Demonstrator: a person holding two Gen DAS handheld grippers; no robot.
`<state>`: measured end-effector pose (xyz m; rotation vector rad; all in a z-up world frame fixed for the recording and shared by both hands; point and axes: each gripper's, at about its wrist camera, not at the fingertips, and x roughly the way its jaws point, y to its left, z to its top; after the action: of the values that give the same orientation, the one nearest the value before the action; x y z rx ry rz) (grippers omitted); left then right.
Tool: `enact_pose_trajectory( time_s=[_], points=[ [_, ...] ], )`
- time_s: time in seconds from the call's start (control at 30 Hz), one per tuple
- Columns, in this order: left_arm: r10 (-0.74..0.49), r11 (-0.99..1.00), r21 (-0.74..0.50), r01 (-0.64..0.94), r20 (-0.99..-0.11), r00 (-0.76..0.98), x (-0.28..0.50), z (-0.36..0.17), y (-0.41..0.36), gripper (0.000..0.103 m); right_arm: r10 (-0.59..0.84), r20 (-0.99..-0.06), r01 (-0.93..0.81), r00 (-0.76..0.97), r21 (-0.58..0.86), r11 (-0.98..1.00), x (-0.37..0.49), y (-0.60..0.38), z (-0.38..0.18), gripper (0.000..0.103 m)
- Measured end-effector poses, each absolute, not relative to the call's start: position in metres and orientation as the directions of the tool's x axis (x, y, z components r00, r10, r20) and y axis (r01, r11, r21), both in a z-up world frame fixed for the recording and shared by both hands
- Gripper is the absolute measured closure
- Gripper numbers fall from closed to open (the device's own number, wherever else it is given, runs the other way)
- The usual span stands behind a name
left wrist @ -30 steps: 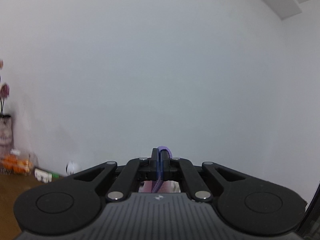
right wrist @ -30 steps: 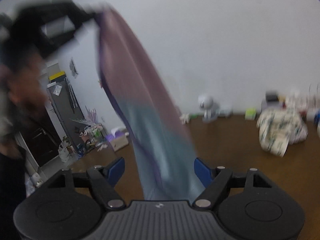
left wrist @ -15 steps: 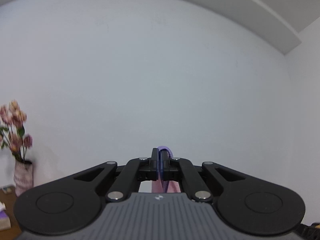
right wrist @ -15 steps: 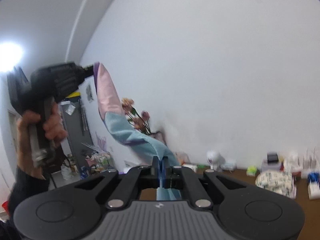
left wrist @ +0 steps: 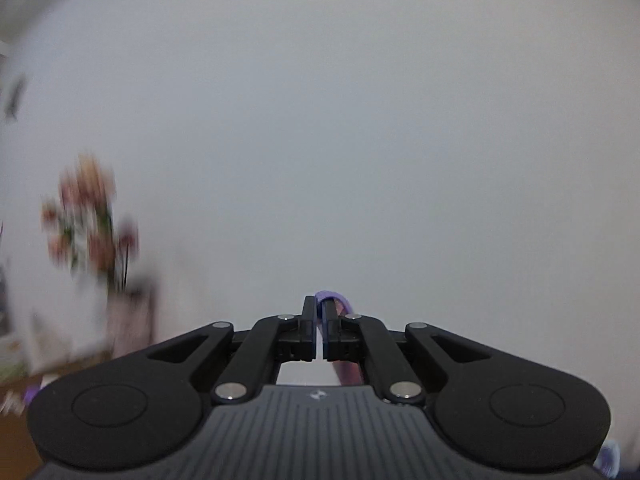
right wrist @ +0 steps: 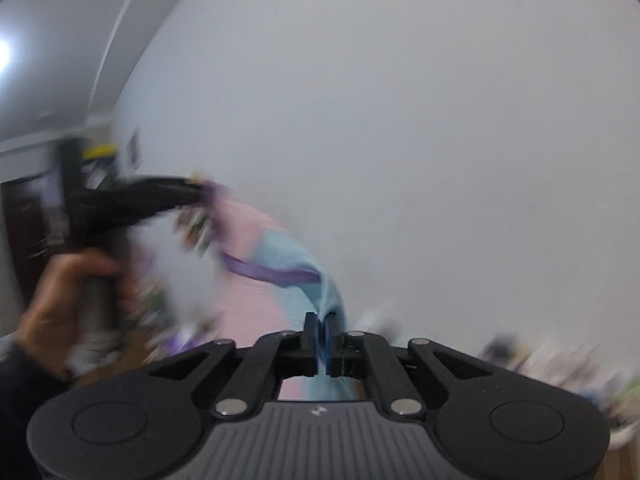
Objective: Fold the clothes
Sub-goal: 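Lift the garment with both grippers and carry it over the table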
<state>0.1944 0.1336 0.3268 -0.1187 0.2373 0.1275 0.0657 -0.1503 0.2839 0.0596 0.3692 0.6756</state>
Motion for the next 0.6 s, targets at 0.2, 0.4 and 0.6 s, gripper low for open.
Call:
enact_pose_trajectory(
  time_s=[0.2, 0.4, 0.6],
  points=[
    [-0.029, 0.988, -0.144, -0.056, -0.533, 0.845, 0.154, 0.180, 0.158, 0.056, 0.564, -0.504, -0.547, 0.655, 0.199, 0.813, 0.083, -0.195, 0.180, 0.048],
    [-0.312, 0.950, -0.228, 0.214, -0.646, 0.697, 0.063, 0.076, 0.055, 0.041, 0.449, -0.733, -0.426, 0.512, 0.238, 0.873, 0.076, -0.201, 0.032, 0.048],
    [-0.380, 0.917, -0.161, 0.366, -0.636, 0.671, 0.040, 0.048, 0.013, 0.038, 0.472, -0.715, -0.285, 0.515, 0.377, 0.881, 0.059, -0.223, -0.007, 0.073]
  ],
)
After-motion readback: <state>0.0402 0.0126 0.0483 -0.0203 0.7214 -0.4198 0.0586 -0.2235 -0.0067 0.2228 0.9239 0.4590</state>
